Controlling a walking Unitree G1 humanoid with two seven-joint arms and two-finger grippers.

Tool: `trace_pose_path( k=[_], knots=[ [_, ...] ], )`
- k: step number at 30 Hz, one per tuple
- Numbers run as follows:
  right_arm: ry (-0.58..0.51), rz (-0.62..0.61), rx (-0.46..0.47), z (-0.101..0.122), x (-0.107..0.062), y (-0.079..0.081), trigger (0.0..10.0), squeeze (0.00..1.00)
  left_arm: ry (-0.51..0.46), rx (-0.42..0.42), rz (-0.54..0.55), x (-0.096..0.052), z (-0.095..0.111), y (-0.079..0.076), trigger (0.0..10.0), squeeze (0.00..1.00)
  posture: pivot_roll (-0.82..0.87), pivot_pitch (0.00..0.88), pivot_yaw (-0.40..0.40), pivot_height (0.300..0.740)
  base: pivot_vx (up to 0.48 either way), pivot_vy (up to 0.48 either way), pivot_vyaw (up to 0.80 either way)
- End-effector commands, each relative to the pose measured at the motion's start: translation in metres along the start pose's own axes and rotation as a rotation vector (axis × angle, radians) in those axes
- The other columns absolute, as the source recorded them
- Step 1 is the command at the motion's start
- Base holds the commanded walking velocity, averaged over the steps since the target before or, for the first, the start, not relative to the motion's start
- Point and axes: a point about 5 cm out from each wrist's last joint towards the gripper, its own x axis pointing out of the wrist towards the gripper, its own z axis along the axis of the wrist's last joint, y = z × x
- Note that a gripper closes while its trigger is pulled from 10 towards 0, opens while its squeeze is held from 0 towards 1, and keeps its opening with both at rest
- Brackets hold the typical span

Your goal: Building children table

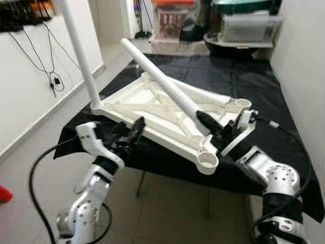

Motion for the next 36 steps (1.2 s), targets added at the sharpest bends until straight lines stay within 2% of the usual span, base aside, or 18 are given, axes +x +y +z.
trace_pose_path(
  k=[1,4,6,9,17,21,24,36],
  knots=[
    [0.021,0.062,0.012,-0.005,0.001,0.007,0.0,0.0,-0.003,-0.024,0.012,-0.001,0.003,0.005,10.0,0.0,0.08,0.004,-0.022,0.74,0.0,0.0,0.0],
    [0.072,0.124,0.054,-0.018,-0.009,0.014,0.0,0.0,-0.008,-0.079,-0.043,-0.007,0.012,0.003,10.0,0.0,0.08,0.004,-0.024,0.74,0.0,0.0,0.0],
    [0.075,0.132,0.06,-0.019,-0.01,0.015,0.0,0.0,-0.007,-0.086,-0.051,-0.007,0.013,0.002,10.0,0.0,0.08,0.004,-0.024,0.74,0.0,0.0,0.0],
    [0.164,0.157,0.061,-0.032,-0.017,0.017,0.0,0.0,-0.005,-0.117,-0.087,-0.009,0.017,0.0,10.0,0.0,0.08,0.004,-0.027,0.74,0.0,0.0,0.0],
    [0.25,0.178,0.083,-0.046,-0.031,0.018,0.0,0.0,0.008,-0.123,-0.109,-0.005,0.017,0.0,10.0,0.0,0.08,0.008,-0.026,0.74,0.0,0.0,0.0],
    [0.265,0.189,0.098,-0.048,-0.035,0.019,0.0,0.0,0.007,-0.133,-0.117,-0.004,0.018,-0.001,10.0,0.0,0.08,0.007,-0.024,0.74,0.0,0.0,0.0],
    [0.292,0.191,0.105,-0.051,-0.045,0.019,0.0,0.0,-0.006,-0.14,-0.133,-0.004,0.028,0.001,10.0,0.0,0.08,0.008,-0.026,0.74,0.0,0.0,0.0],
    [0.357,0.233,0.096,-0.052,-0.058,0.024,0.0,0.0,-0.028,-0.175,-0.202,-0.007,0.043,-0.001,10.0,0.0,0.08,0.009,-0.028,0.74,0.0,0.0,0.0]
  ],
)
